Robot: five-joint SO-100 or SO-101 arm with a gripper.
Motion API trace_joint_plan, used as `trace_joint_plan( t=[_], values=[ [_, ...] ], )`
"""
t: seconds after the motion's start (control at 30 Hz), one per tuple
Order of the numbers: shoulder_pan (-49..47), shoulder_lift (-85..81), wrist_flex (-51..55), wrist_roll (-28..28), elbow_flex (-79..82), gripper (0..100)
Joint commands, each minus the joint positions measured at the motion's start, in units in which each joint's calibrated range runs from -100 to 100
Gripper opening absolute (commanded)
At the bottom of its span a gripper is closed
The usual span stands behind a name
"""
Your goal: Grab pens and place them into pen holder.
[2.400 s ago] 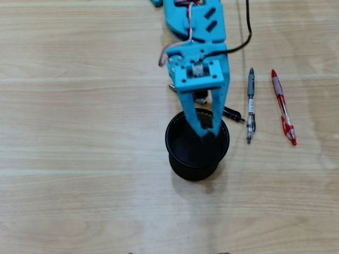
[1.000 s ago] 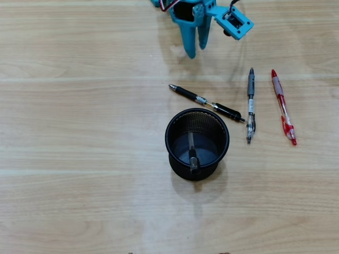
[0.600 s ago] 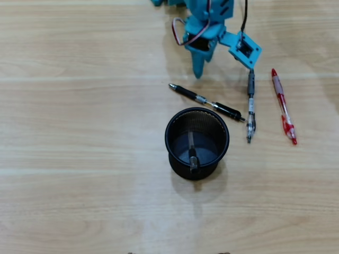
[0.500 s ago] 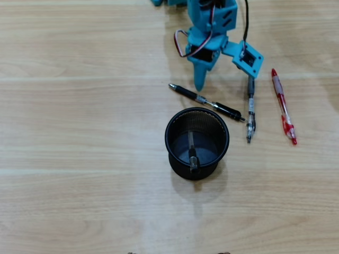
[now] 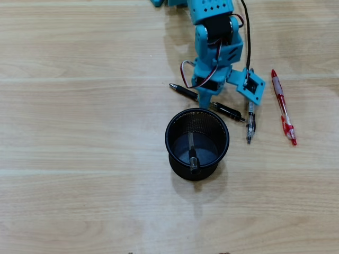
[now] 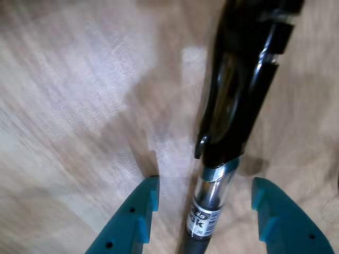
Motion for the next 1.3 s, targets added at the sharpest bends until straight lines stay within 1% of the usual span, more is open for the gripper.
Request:
trace_joint_plan(
  t=[0.0,0.03,0.23,0.27,0.3,0.37,0.43,0.53,0.63,0.7,0.77,0.8,0.87,0.93,1.07,1.27],
  values=[
    [1.1,1.7,-0.1,0.0,-0.4,8],
    [1.3,1.7,-0.1,0.0,-0.3,2],
    [1.3,0.4,1.8,-0.1,0.6,2],
    [1.2,-2.9,5.2,-0.5,-0.8,2],
    [1.3,-7.9,10.0,-2.5,-3.5,2],
    [1.3,-13.5,14.6,-4.1,-7.8,2],
    [0.9,-19.8,16.9,-5.1,-13.2,2],
    [0.7,-27.9,16.6,-7.8,-22.4,2],
    [1.6,-32.1,11.9,-12.7,-30.3,2],
    [3.2,-31.9,4.5,-16.4,-32.7,2],
    [4.7,-30.2,-3.8,-20.4,-31.7,2],
    [6.0,-27.5,-10.3,-24.4,-29.0,2],
    [6.3,-24.8,-15.6,-27.6,-25.5,2],
    [6.3,-22.5,-20.7,-29.1,-22.3,2],
    [6.5,-18.8,-28.2,-29.7,-18.2,2],
    [8.9,-15.8,-29.3,-29.7,-14.5,2]
  ],
)
